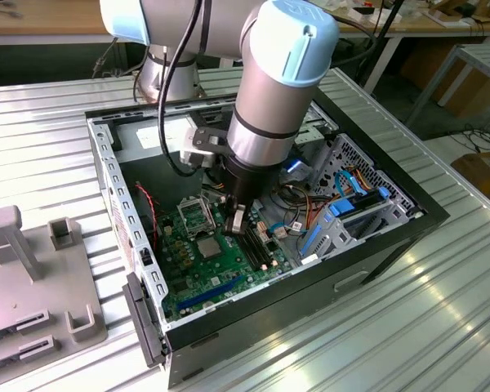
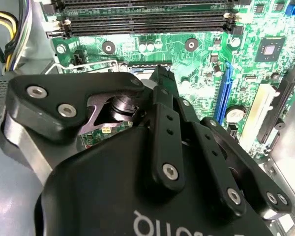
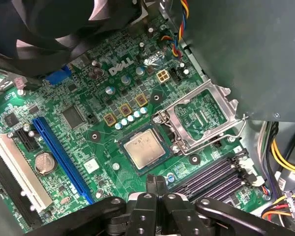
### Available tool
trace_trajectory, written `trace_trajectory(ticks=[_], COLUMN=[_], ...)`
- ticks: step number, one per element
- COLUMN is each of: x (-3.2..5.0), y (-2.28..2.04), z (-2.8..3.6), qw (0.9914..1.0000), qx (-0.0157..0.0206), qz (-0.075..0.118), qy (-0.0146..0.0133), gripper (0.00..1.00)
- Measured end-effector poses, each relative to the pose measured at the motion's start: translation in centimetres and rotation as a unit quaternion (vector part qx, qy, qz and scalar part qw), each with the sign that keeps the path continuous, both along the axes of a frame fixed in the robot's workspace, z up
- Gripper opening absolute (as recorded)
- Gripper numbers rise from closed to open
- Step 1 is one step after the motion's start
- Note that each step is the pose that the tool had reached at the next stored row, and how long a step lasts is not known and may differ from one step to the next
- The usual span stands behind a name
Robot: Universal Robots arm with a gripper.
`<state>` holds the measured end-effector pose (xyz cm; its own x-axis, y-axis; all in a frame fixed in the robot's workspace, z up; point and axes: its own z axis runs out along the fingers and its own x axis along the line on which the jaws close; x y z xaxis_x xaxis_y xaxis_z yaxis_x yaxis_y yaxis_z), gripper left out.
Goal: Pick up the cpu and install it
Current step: 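Close the cpu cover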
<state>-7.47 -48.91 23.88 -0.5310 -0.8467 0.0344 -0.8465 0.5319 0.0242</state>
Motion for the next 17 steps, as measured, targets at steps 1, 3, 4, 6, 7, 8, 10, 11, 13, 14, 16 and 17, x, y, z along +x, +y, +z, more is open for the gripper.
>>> trace_trajectory(ticks=[1, 3, 4, 6, 7, 8, 10, 11, 13, 14, 16, 17], x=[0.02, 0.06, 0.07, 0.09, 0.09, 0.10, 0.10, 0.11, 0.11, 0.12, 0.18, 0.31], y=[0.00, 0.00, 0.00, 0.00, 0.00, 0.00, 0.00, 0.00, 0.00, 0.00, 0.00, 0.00], z=[0.00, 0.00, 0.00, 0.00, 0.00, 0.00, 0.00, 0.00, 0.00, 0.00, 0.00, 0.00], qw=[1.00000, 1.00000, 1.00000, 1.00000, 1.00000, 1.00000, 1.00000, 1.00000, 1.00000, 1.00000, 1.00000, 0.99995], qx=[0.0000, 0.0000, 0.0000, 0.0000, 0.0000, 0.0000, 0.0000, 0.0000, 0.0000, 0.0000, 0.0000, 0.0000], qz=[0.000, 0.000, 0.000, 0.000, 0.000, 0.000, 0.000, 0.000, 0.000, 0.000, 0.001, 0.010], qy=[0.0000, 0.0000, 0.0000, 0.0000, 0.0000, 0.0000, 0.0000, 0.0000, 0.0000, 0.0000, 0.0000, 0.0000], gripper=[0.11, 0.11, 0.11, 0.11, 0.11, 0.11, 0.11, 0.11, 0.11, 0.11, 0.11, 0.11])
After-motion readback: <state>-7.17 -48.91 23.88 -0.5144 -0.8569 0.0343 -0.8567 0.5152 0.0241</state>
